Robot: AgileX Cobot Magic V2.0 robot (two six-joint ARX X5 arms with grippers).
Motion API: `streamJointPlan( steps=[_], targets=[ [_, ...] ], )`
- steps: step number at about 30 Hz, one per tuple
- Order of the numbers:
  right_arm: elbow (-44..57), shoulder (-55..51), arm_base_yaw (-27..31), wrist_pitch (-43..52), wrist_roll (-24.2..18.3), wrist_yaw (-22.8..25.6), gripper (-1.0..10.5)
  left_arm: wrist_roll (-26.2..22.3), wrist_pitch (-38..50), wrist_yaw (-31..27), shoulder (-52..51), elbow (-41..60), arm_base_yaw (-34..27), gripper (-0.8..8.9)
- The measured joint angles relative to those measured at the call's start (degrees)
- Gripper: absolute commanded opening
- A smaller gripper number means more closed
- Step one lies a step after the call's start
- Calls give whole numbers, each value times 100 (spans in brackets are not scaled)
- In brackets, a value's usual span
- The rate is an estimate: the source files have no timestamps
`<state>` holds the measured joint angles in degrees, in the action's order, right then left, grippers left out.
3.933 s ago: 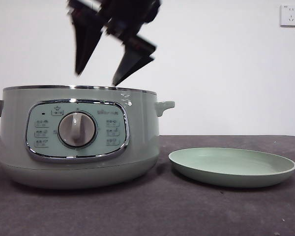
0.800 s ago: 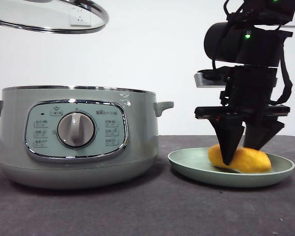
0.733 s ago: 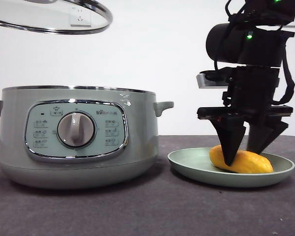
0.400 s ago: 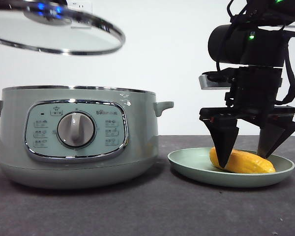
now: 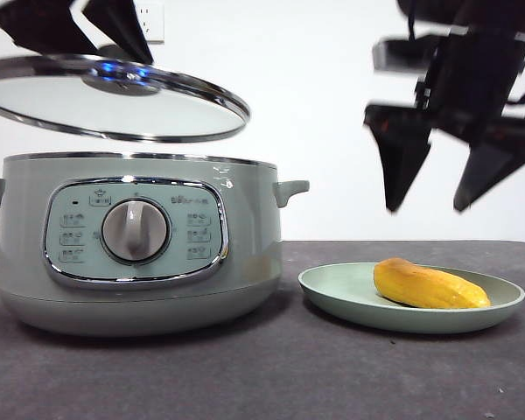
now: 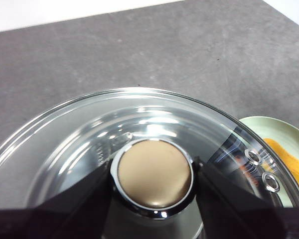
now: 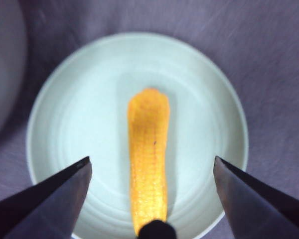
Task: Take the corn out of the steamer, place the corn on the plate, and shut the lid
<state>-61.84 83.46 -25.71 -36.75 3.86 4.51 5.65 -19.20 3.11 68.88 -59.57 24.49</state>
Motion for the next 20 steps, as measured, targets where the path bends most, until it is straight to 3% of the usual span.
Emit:
streamJointPlan(
  steps=[10, 20],
  targets=[
    [0, -901, 151, -2, 2, 17, 409, 146, 188, 7, 564, 0, 184, -13],
    [0, -1088, 415, -195, 2, 17, 408, 107, 66, 9, 715, -2, 199, -13]
  ],
)
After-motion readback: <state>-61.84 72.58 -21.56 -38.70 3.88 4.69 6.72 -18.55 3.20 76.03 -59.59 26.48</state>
